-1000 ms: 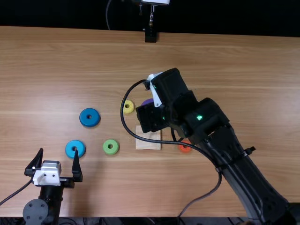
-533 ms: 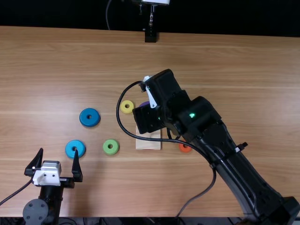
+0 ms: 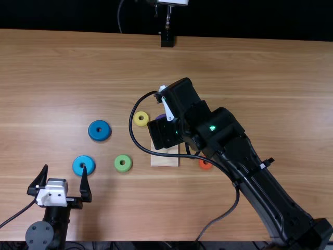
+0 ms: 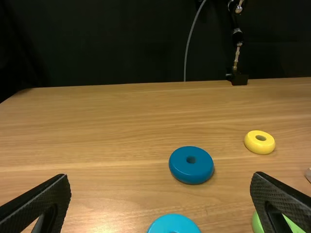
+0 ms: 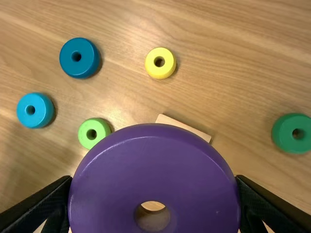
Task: Build the Hanoi tower: stack the rings onto the peg from bottom to top in this color order: purple, dark blue, light blue, dark green, light green, yellow, orange.
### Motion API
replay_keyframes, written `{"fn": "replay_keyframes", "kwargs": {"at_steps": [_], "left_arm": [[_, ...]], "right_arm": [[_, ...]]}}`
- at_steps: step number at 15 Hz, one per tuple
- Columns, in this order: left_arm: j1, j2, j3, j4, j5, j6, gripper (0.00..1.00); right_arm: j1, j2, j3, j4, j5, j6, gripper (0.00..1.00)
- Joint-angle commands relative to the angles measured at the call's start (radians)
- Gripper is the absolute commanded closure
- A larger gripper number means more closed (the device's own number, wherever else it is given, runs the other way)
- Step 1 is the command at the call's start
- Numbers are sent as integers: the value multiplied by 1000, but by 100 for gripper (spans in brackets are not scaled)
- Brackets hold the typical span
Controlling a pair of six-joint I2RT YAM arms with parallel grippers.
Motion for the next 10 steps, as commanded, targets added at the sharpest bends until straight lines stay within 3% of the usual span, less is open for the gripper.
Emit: {"fn": "replay_keyframes", "kwargs": {"at_steps": [1,10], "left_arm": [[6,-12,-18,-30,0,6,0],[4,-12,-18,-30,0,6,0]], "right_arm": [[2,9,-33,2,-1,2,100],[0,12,-61,9,-1,4,100]]}}
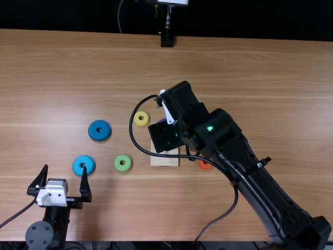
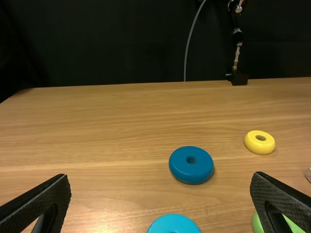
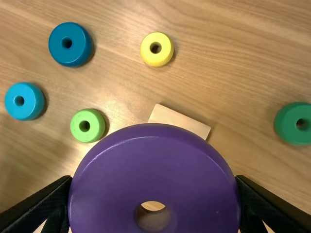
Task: Build the Hanoi tower: stack the rings onto the peg from bottom to top in this color order: purple, dark blue, light blue, dark green, light green, yellow, orange.
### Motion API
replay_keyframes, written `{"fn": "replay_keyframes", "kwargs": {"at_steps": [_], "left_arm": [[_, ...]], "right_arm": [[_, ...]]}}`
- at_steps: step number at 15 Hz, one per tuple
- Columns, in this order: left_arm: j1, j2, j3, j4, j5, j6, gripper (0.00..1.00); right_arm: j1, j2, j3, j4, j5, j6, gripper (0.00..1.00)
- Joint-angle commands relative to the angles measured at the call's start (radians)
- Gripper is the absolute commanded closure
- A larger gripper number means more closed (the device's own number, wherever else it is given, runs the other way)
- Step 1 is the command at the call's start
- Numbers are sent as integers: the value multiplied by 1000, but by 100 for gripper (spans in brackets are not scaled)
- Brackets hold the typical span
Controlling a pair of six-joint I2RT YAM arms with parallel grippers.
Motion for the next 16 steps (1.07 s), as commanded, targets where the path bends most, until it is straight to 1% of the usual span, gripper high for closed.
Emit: {"fn": "replay_keyframes", "kwargs": {"at_steps": [1,7,8,10,11,12,13,15,16], "left_arm": [[6,-12,-18,-30,0,6,0],[6,-12,-18,-30,0,6,0],[6,-12,-18,-30,0,6,0],[6,-12,-18,-30,0,6,0],[6,-12,-18,-30,-1,6,0],[6,-12,-18,-30,0,6,0],[6,-12,-18,-30,0,6,0],[4,-12,-18,-30,0,6,0],[6,-12,-18,-30,0,6,0]], "right_arm": [[0,14,-17,4,-1,4,100],[-2,15,-21,6,1,2,100],[-2,26,-17,8,6,2,95],[-2,66,-17,4,12,0,7],[-2,66,-17,1,16,0,0],[-2,66,-16,3,14,0,0],[-3,66,-16,6,6,4,0],[-3,66,-8,8,6,10,0],[-2,66,-5,8,10,11,0]]}}
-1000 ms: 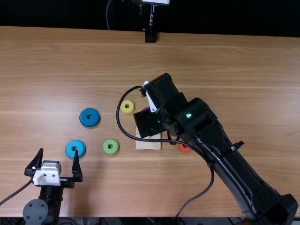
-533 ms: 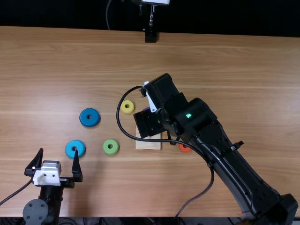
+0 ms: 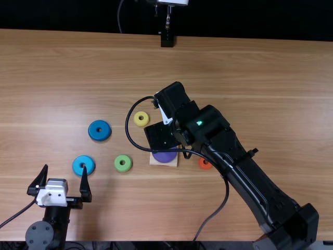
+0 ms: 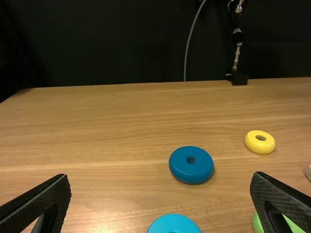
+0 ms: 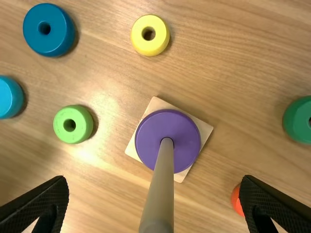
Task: Build the Hanoi tower: stack the rings onto the peg from bottom to top in this color order: purple, dark blue, light blue, dark green, light green, yellow, orange.
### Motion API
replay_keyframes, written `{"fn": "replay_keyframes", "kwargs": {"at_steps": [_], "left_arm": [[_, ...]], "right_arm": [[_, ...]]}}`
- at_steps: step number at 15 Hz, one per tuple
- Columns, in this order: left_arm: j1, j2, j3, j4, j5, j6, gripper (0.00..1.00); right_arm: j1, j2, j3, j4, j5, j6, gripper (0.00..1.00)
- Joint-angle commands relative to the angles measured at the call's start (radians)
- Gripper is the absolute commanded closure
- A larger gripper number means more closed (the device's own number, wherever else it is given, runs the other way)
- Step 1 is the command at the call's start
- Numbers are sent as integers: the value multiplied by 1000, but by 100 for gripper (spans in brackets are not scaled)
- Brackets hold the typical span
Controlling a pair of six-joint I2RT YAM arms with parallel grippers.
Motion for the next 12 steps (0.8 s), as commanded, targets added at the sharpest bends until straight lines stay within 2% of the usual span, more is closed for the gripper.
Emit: {"fn": "replay_keyframes", "kwargs": {"at_steps": [1,4,8,10,12], "left_arm": [[6,-12,-18,-30,0,6,0],[6,-12,-18,-30,0,6,0],[6,-12,-18,-30,0,6,0],[6,-12,-18,-30,0,6,0],[6,-12,-18,-30,0,6,0]], "right_arm": [[-2,-4,6,3,-1,15,0],[-2,-4,23,43,5,15,0],[-18,-13,15,292,10,6,0],[-87,-67,7,397,12,4,0],[-165,-188,-23,433,10,4,0]]}}
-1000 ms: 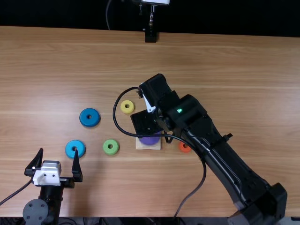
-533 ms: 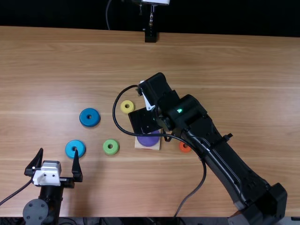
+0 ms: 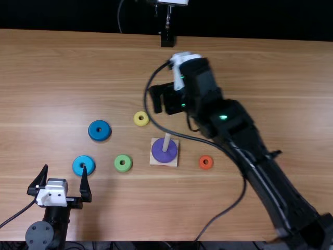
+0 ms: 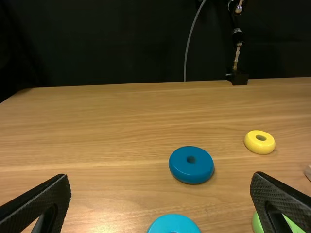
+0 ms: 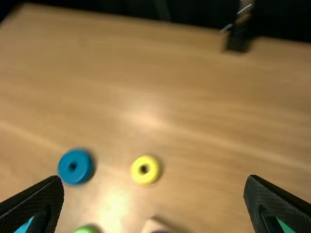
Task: Build the Hanoi tower: stack the rings onto the peg from bottom to top in this color order: purple, dark blue, light blue, dark green, light green, yellow, orange.
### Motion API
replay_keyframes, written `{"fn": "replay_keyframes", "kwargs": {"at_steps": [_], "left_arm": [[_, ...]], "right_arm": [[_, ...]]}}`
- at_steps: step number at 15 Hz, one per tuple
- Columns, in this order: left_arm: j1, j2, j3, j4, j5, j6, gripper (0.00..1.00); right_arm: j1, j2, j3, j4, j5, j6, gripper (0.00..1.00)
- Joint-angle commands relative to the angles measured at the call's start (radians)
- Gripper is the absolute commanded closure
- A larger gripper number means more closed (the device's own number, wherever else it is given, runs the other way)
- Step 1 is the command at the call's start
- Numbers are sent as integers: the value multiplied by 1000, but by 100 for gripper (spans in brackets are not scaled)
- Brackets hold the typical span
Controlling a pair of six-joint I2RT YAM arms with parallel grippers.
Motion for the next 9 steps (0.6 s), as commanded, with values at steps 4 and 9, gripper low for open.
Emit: {"fn": "replay_keyframes", "kwargs": {"at_steps": [4,9], "left_arm": [[6,-12,-18,-30,0,6,0],[6,-12,-18,-30,0,6,0]], "right_arm": [[-146,-396,-264,138,1,-5,0],[-354,-930,-847,758,-1,-10,0]]}}
